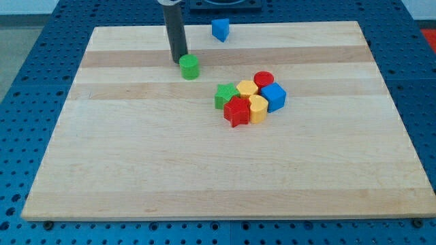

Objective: Move the green circle to the top of the green star

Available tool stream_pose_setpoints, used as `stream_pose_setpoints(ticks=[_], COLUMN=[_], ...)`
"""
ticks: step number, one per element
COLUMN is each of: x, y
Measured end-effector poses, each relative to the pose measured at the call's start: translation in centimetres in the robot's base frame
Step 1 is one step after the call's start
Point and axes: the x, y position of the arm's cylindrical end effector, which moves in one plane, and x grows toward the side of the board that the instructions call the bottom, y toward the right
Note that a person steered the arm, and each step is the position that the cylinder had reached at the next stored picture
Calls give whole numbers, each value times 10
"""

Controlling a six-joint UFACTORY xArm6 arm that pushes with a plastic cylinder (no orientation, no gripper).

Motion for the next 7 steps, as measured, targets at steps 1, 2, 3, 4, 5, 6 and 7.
stream_pose_setpoints(ticks=[1, 2, 3, 4, 5, 6, 7], x=[16, 32, 42, 44, 47, 65, 84], y=[17, 24, 32, 23, -7, -12, -4])
